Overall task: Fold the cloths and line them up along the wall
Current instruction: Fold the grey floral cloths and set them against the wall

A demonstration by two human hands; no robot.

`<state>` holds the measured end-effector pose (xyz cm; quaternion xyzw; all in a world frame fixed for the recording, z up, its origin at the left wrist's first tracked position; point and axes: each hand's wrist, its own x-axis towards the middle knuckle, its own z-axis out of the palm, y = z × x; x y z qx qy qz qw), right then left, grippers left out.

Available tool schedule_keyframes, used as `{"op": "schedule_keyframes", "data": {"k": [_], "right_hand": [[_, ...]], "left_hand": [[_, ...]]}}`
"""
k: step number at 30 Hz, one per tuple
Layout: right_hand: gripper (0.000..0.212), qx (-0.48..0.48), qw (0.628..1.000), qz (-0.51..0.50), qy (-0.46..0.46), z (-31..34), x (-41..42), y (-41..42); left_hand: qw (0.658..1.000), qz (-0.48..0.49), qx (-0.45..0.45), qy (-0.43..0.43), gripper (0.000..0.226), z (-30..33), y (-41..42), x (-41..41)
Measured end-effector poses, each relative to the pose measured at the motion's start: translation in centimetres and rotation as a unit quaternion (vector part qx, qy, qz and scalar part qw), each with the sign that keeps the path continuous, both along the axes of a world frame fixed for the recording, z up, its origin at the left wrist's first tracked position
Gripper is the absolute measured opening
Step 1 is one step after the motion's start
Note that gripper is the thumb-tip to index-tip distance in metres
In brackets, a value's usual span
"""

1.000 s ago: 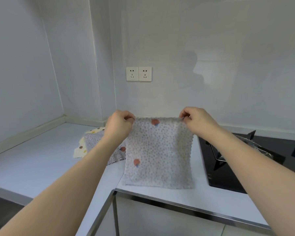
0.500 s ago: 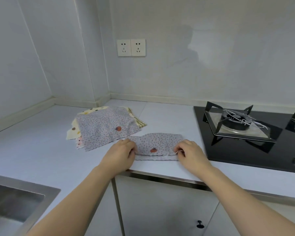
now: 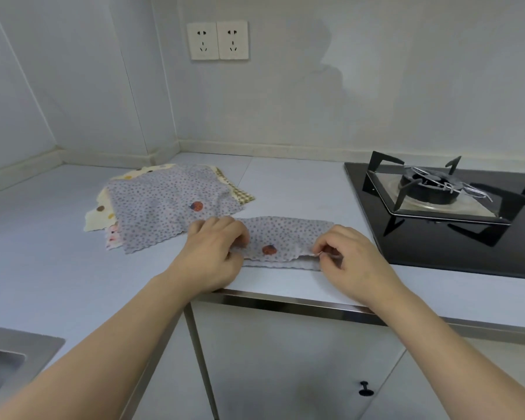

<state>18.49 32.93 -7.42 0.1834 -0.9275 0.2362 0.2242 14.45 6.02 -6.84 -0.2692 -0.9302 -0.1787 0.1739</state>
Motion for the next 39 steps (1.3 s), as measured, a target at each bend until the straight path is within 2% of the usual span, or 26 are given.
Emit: {"op": "schedule_keyframes", "data": {"k": [3,5,8,11,14,16,21,24,26,34,39], "right_hand": [[0.014,0.018,0.999,0.011,-0.027,-0.1,0.1,0.0],[0.013,0.016,0.998,0.013,-0.053,0.0,0.1,-0.1],[0.023,0.026,0.996,0.019,-0.08,0.1,0.2,0.0],[0.032,0.028,0.996,0.006,-0.089,0.0,0.0,0.0],[0.024,0.025,0.996,-0.022,-0.082,-0.3,-0.5,0.1],[0.014,0.007,0.996,-0.041,-0.075,-0.3,-0.8,0.2],[0.012,-0.129,0.986,-0.052,-0.089,-0.1,-0.7,0.5],[0.008,-0.255,0.958,-0.067,-0.116,0.3,-0.4,1.0],[0.006,-0.304,0.942,-0.067,-0.124,0.4,-0.2,1.3],[0.005,-0.305,0.94,-0.078,-0.13,0.4,-0.1,1.2],[0.005,-0.294,0.94,-0.101,-0.139,0.5,-0.2,1.3]], "left_hand": [[0.996,-0.087,-0.016,-0.027,0.036,0.0,0.5,0.7],[0.994,-0.107,-0.031,-0.025,0.032,-0.3,0.6,0.6],[0.995,-0.1,-0.017,-0.009,0.015,-0.5,0.6,0.4],[0.997,-0.074,0.027,-0.021,0.008,0.0,0.6,0.5],[0.996,-0.033,0.079,-0.031,0.008,0.6,0.6,0.6],[0.996,-0.023,0.082,-0.016,0.008,0.6,0.4,0.7],[0.991,-0.067,-0.008,0.112,0.01,0.8,0.2,0.8],[0.983,-0.101,-0.069,0.137,0.015,0.9,0.2,0.6],[0.978,-0.118,-0.099,0.141,0.018,0.6,0.3,0.7],[0.97,-0.169,-0.117,0.126,0.025,0.5,0.9,1.2],[0.972,-0.147,-0.129,0.13,0.029,0.0,1.2,0.8]]}}
